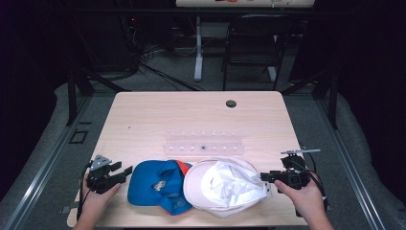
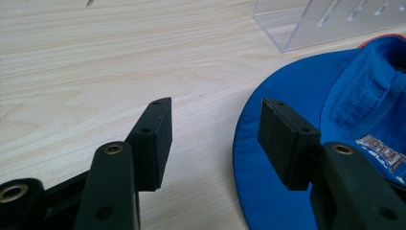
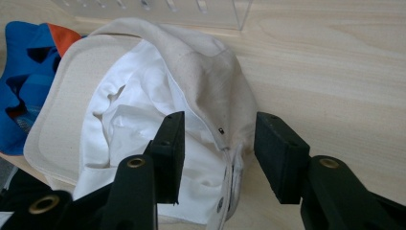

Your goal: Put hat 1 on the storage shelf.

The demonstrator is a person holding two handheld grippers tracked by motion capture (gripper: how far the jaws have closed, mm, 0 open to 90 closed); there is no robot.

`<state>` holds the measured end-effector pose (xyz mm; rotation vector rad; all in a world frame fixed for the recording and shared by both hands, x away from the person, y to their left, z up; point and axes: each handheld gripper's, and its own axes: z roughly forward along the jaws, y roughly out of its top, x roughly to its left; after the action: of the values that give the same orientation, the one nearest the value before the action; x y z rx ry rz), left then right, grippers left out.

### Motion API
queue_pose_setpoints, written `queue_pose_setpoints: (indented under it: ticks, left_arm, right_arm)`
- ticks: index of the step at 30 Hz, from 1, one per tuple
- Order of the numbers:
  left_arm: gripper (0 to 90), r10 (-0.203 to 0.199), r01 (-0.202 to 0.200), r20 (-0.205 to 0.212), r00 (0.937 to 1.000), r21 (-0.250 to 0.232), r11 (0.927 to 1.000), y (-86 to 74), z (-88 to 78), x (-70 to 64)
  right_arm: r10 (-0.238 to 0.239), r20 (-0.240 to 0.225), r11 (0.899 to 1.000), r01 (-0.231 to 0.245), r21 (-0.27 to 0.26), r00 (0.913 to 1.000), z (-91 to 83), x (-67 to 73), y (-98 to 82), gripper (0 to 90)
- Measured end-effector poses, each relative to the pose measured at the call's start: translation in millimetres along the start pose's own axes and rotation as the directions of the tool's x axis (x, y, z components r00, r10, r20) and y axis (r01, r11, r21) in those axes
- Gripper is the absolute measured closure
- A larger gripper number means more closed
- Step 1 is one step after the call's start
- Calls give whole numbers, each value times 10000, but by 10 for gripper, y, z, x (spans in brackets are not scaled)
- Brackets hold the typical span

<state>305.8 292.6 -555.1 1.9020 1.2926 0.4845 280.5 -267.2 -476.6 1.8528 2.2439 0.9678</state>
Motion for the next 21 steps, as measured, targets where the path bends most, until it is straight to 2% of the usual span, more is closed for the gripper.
queue_pose_setpoints:
  ticks: [5,6,8,10,16,20,21]
  left_arm:
    - [464,39,-39,10,10000,97,9999,2,2,-5]
    - [464,32,-32,-6,10000,39,10000,0,9,-8]
    - [464,36,-36,-4,10000,2,10000,-3,15,-11]
    - [465,35,-35,22,10000,-12,10000,-4,16,-12]
    - [466,50,-50,14,10000,26,10000,-4,17,-12]
    - [467,35,-35,7,10000,25,10000,-5,19,-7]
    - [467,53,-54,47,10000,159,9999,0,10,-2]
  right_arm:
    - [38,103,9993,-42,370,9999,39,-5,-12,541]
    - [115,218,9978,-129,657,9997,66,-5,-18,541]
    - [152,297,9973,-173,720,9994,86,-2,-23,542]
    - [108,411,9947,-149,1015,9991,149,-5,-35,548]
    - [105,764,9903,-209,1373,9970,293,-12,-53,572]
    - [200,817,9873,-325,1556,9965,376,-25,-66,583]
    - [200,817,9873,-325,1556,9965,376,-25,-66,583]
